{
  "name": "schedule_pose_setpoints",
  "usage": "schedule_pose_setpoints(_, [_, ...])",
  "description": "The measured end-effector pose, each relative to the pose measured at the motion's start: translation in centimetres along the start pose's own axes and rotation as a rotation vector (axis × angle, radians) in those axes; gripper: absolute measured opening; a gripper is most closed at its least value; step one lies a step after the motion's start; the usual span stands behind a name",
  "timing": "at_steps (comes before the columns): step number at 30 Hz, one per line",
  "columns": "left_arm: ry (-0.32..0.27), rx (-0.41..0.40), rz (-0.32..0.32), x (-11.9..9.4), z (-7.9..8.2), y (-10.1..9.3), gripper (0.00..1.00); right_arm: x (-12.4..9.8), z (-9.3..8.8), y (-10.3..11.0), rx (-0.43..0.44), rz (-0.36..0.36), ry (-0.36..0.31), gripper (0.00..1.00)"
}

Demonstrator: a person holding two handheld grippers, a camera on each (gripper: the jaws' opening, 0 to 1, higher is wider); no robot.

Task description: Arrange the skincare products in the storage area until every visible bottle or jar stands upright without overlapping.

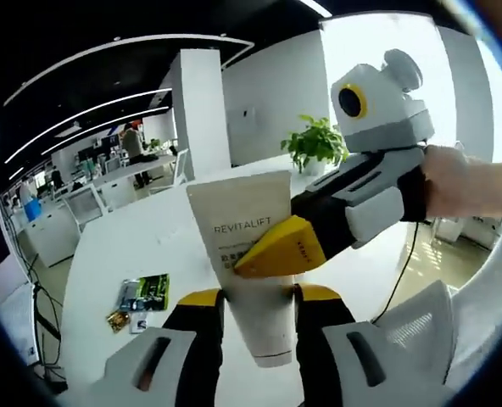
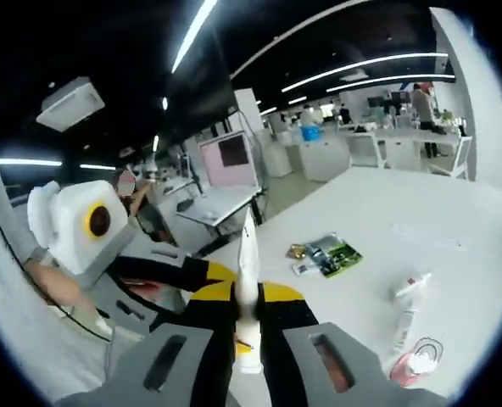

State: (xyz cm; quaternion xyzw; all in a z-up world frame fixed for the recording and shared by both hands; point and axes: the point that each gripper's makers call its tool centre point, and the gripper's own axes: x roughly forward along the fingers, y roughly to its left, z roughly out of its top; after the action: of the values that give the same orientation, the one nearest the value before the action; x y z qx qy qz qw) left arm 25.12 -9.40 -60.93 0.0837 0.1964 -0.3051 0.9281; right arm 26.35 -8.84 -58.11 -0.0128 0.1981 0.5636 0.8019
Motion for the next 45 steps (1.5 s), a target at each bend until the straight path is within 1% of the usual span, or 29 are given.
schedule_pose_setpoints(1, [-0.017,-0.023,-0.058,-0.1,0.2,-0.4,0.30,-0.3,0.1,0.3,-0.020,0.026,0.006,0.08])
schedule_pose_setpoints(2, [-0.025,-0.037,-0.093,-0.2,0.3,-0.6,0.30,-0.6,0.1,0.8,-0.034,0.058,0.005,0.08])
schedule_pose_setpoints(3, [-0.027,-0.013,-0.131,-0.4,0.4,-0.8,0.30,-0.9,0.3,1.4,-0.065,0.108,-0.001,0.08])
schedule_pose_setpoints(4, [-0.035,0.031,-0.181,-0.5,0.7,-1.4,0.29,-1.2,0.5,1.9,-0.098,0.149,-0.015,0.08])
schedule_pose_setpoints(5, [-0.030,0.070,-0.218,-0.6,0.8,-1.9,0.29,-1.4,0.6,2.2,-0.091,0.173,-0.017,0.08])
schedule_pose_setpoints(6, [-0.034,0.121,-0.269,-0.8,1.0,-2.4,0.30,-1.8,0.6,3.0,-0.125,0.232,-0.021,0.08])
schedule_pose_setpoints(7, [-0.037,0.132,-0.309,-1.0,1.2,-2.9,0.30,-2.0,1.0,3.5,-0.174,0.266,-0.049,0.08])
schedule_pose_setpoints(8, [-0.044,0.116,-0.369,-1.3,1.2,-3.1,0.29,-2.2,1.2,4.3,-0.177,0.311,-0.055,0.08])
schedule_pose_setpoints(9, [-0.054,0.106,-0.389,-1.4,1.3,-2.9,0.28,-2.4,1.2,4.5,-0.209,0.331,-0.049,0.08])
schedule_pose_setpoints(11, [-0.082,0.111,-0.459,-2.0,2.0,-3.8,0.25,-2.8,1.5,5.6,-0.271,0.388,-0.074,0.08])
schedule_pose_setpoints(12, [-0.091,0.125,-0.495,-2.3,2.3,-4.3,0.24,-3.0,1.3,5.8,-0.288,0.425,-0.073,0.08])
schedule_pose_setpoints(15, [-0.091,0.128,-0.521,-2.2,2.4,-4.8,0.23,-3.5,1.5,6.0,-0.304,0.454,-0.088,0.08])
schedule_pose_setpoints(17, [-0.098,0.127,-0.530,-2.0,2.5,-5.0,0.22,-3.6,1.5,5.8,-0.308,0.459,-0.089,0.09])
schedule_pose_setpoints(19, [-0.104,0.131,-0.512,-1.4,2.6,-4.9,0.21,-3.6,1.4,5.5,-0.322,0.447,-0.090,0.09])
schedule_pose_setpoints(20, [-0.100,0.139,-0.503,-1.1,2.5,-4.9,0.21,-3.5,1.1,5.3,-0.339,0.443,-0.069,0.10])
schedule_pose_setpoints(21, [-0.087,0.168,-0.488,-0.6,2.3,-4.9,0.21,-3.5,0.6,5.0,-0.355,0.432,-0.037,0.11])
schedule_pose_setpoints(23, [-0.066,0.193,-0.451,0.2,1.8,-4.7,0.20,-3.2,-0.2,4.0,-0.397,0.376,0.023,0.13])
schedule_pose_setpoints(24, [-0.058,0.204,-0.440,0.6,1.5,-4.6,0.20,-3.0,-0.4,3.7,-0.401,0.358,0.030,0.13])
schedule_pose_setpoints(25, [-0.051,0.210,-0.428,1.2,1.2,-4.4,0.20,-2.9,-0.8,3.0,-0.417,0.321,0.052,0.14])
schedule_pose_setpoints(27, [-0.048,0.209,-0.421,2.1,0.7,-4.3,0.20,-2.9,-1.5,2.3,-0.456,0.270,0.086,0.15])
schedule_pose_setpoints(29, [-0.058,0.198,-0.425,2.9,0.4,-4.5,0.20,-3.0,-1.8,2.0,-0.480,0.239,0.108,0.15])
schedule_pose_setpoints(31, [-0.073,0.185,-0.437,3.4,0.4,-4.9,0.20,-3.3,-2.1,1.4,-0.479,0.206,0.124,0.16])
schedule_pose_setpoints(33, [-0.096,0.178,-0.436,4.0,0.5,-5.1,0.20,-3.6,-2.3,0.9,-0.484,0.178,0.135,0.17])
schedule_pose_setpoints(35, [-0.114,0.147,-0.445,4.7,0.5,-5.2,0.20,-3.9,-2.2,0.4,-0.481,0.158,0.132,0.17])
schedule_pose_setpoints(37, [-0.127,0.135,-0.451,5.4,0.6,-5.3,0.20,-4.4,-2.1,-0.5,-0.443,0.138,0.125,0.18])
schedule_pose_setpoints(38, [-0.129,0.126,-0.453,5.9,0.5,-5.4,0.20,-4.7,-1.9,-1.4,-0.431,0.120,0.120,0.17])
schedule_pose_setpoints(40, [-0.129,0.124,-0.453,6.4,0.3,-5.4,0.20,-5.1,-1.8,-1.9,-0.431,0.099,0.116,0.17])
schedule_pose_setpoints(42, [-0.128,0.126,-0.458,7.1,0.1,-5.3,0.20,-5.7,-1.8,-2.9,-0.411,0.056,0.112,0.19])
schedule_pose_setpoints(45, [-0.143,0.137,-0.470,7.9,-0.3,-5.2,0.19,-6.4,-1.9,-3.7,-0.384,0.015,0.102,0.20])
